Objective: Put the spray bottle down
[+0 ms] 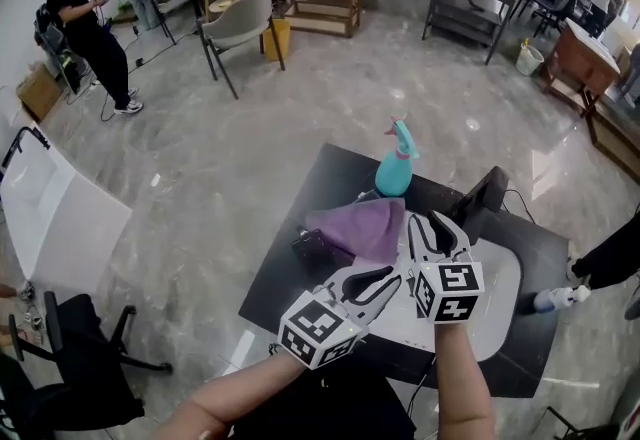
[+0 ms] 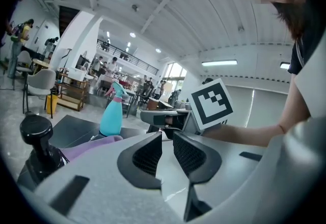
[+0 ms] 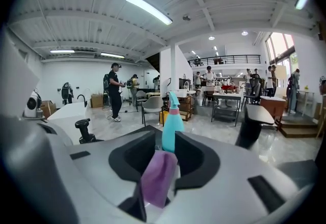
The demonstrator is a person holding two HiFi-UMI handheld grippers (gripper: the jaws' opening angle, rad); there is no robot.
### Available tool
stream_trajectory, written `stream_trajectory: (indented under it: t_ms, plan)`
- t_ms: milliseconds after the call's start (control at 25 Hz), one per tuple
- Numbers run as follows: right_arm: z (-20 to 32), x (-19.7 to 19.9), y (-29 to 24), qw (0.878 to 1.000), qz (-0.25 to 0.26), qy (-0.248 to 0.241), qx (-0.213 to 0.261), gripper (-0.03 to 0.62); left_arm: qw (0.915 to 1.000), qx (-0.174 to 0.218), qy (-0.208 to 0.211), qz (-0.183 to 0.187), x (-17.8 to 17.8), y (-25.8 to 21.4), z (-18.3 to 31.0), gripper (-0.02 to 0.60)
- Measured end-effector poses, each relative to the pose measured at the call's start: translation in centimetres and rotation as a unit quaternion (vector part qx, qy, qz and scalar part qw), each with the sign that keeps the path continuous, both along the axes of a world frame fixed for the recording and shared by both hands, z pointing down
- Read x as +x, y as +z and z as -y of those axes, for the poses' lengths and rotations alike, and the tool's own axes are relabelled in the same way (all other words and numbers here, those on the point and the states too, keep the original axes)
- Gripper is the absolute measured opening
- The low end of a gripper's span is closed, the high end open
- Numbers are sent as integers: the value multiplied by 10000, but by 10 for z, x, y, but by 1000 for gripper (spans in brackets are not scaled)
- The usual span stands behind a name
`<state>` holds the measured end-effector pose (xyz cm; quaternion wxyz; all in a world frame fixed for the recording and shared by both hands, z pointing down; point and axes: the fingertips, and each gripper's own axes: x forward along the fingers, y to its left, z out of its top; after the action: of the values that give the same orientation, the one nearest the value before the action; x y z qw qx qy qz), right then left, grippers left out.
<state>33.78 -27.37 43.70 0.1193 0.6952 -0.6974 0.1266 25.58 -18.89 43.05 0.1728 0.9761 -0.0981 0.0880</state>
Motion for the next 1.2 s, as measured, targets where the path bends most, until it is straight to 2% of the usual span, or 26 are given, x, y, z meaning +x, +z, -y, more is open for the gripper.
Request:
stream_trajectory:
  t_ms: [1200]
  plan:
    - [-118,-45,-18,9998,158,70,-112,29,9996,69,255,-90,-24,-15,-30,61]
